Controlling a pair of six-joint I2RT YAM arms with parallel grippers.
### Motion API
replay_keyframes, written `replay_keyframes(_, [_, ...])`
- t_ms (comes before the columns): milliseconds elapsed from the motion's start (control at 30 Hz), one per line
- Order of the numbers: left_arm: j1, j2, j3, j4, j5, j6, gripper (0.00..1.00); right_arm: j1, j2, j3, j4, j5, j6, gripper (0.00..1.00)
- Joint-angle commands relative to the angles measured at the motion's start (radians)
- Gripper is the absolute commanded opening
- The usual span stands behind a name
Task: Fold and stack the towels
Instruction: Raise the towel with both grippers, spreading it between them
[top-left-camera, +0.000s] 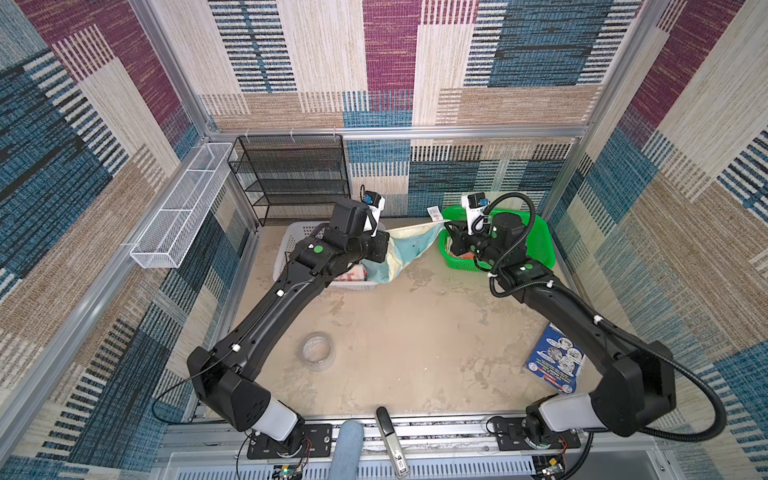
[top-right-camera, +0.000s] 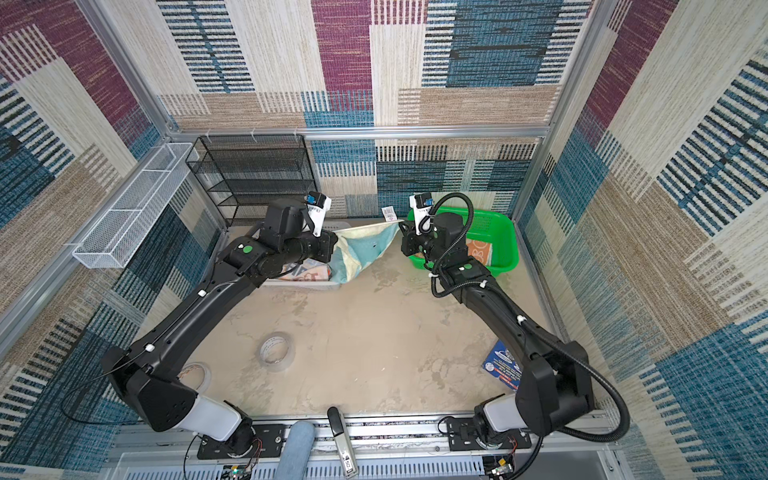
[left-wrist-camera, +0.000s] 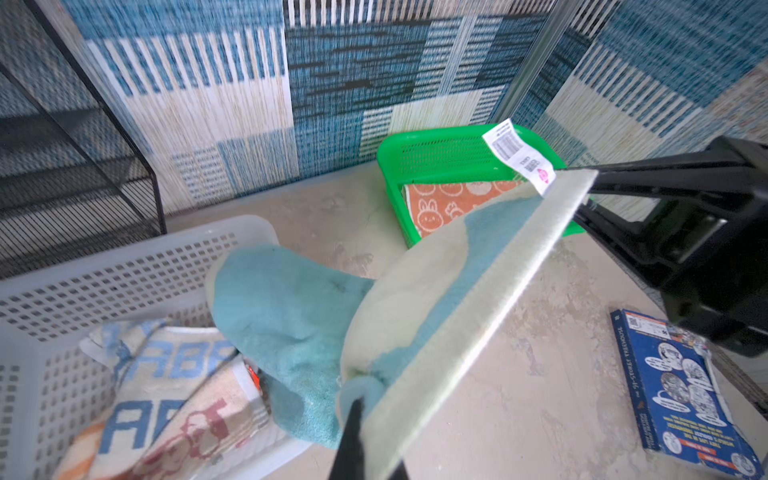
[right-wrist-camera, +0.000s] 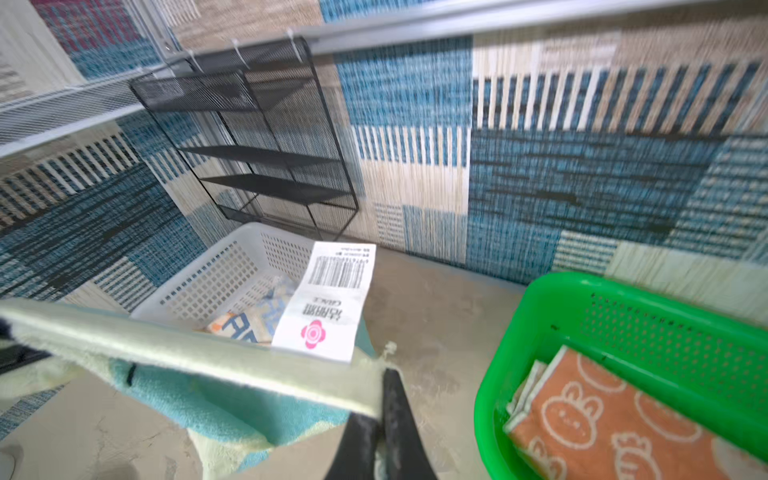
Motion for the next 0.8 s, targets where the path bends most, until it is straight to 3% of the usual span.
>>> replay_keyframes(0, [0.004,-0.022,0.101,-0.179,-0.09,0.061,0.0,-0.02,-0.067,0.038,-0.114,0.168,-0.074,0.0])
replay_keyframes(333, [-0.021,-0.154,0.232,-0.198,0.094,0.129,0.0,-0.019,-0.317,0.115,-0.296,-0.019,-0.177,0.0])
replay_keyframes(567, [-0.023,-0.256,0.256,-0.197,0.158,0.136,0.0,-0.02,-0.436,0.176,-0.389,-0.172,-0.193,0.0])
replay_keyframes(767, [-0.023,-0.299,0.257,-0.188,0.186,0.136,0.0,-0.02,-0.505,0.185,-0.398,-0.168,-0.156,0.0])
